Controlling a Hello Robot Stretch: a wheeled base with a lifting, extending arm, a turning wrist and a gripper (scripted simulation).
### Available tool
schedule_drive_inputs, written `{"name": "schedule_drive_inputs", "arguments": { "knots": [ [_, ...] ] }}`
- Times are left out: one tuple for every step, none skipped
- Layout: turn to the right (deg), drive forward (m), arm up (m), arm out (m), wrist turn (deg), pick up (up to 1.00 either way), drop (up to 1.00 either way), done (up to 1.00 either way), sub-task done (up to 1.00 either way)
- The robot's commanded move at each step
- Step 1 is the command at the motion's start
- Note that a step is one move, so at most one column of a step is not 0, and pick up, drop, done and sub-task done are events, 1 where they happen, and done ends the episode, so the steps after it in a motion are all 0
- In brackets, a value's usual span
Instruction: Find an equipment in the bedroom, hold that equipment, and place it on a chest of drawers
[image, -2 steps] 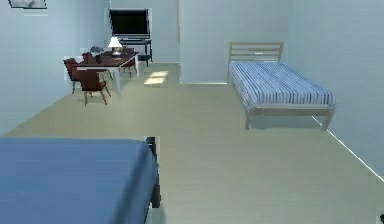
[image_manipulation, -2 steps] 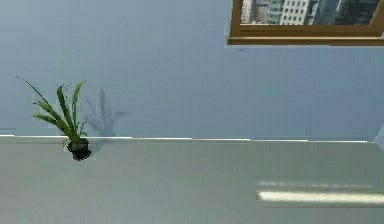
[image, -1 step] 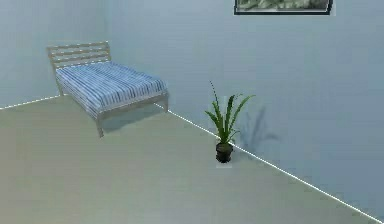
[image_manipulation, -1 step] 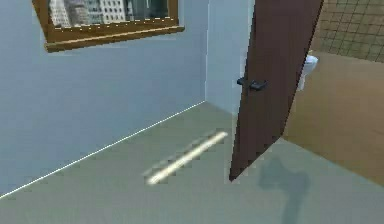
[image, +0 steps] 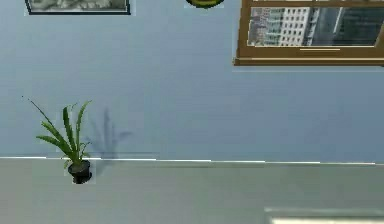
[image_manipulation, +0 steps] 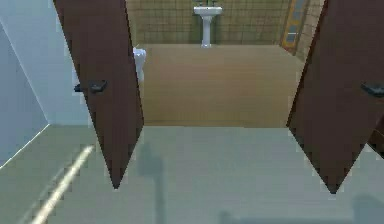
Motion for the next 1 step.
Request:
{"name": "schedule_drive_inputs", "arguments": {
  "knots": [
    [45.0,0.0,0.0,0.0,0.0,0.0,0.0,0.0,0.0]
  ]
}}
